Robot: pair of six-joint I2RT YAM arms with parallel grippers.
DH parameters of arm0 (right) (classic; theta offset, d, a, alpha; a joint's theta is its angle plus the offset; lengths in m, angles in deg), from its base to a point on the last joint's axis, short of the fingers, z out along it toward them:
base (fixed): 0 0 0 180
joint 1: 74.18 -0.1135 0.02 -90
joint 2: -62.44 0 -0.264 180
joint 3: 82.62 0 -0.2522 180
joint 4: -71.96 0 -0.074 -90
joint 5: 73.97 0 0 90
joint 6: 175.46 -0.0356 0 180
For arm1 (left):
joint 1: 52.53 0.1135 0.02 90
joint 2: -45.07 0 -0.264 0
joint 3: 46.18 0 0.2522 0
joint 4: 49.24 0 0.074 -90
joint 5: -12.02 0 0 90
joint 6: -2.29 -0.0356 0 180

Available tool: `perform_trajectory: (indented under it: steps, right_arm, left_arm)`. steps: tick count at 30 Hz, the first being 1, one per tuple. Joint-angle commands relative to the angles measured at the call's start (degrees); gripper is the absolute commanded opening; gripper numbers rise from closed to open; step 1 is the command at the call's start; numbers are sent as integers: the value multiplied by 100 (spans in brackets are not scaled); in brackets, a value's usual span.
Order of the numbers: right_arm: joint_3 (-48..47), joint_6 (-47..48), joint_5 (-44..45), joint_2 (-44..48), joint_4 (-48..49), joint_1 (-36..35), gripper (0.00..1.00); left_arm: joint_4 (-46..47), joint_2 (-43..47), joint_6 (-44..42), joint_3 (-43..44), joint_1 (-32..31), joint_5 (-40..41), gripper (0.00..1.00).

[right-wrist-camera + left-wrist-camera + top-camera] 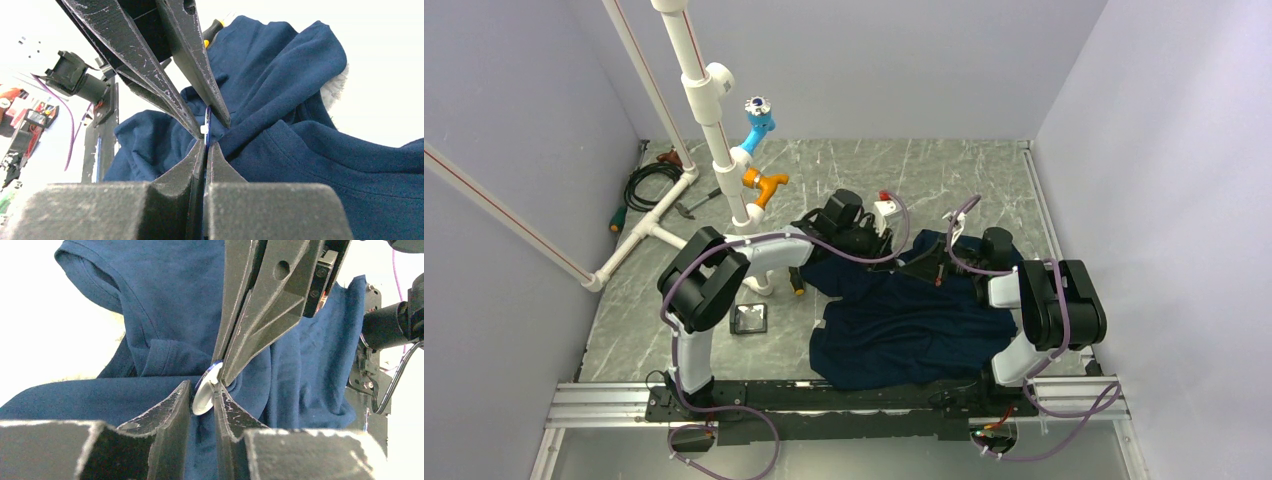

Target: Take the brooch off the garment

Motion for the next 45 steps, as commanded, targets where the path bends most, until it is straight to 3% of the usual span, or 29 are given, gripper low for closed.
perform_trajectory:
  steps: [1, 8, 17, 27, 45]
  right_arm:
    - [44, -237, -446, 82, 705, 25, 0]
    - [82, 419, -169, 534, -61, 31, 0]
    - [115, 530, 132, 777, -203, 16, 0]
    - [27, 597, 272, 754, -391, 7, 0]
    - [35, 745, -39, 765, -293, -67, 0]
  left_arm:
    - [-413, -84, -197, 256, 63, 838, 24]
    - [-637, -196, 132, 428, 130, 823, 22]
    - [-693, -228, 500, 466, 218, 588, 26]
    - [-25, 315, 59, 20, 303, -337, 46]
    - [472, 537, -953, -364, 376, -690, 35]
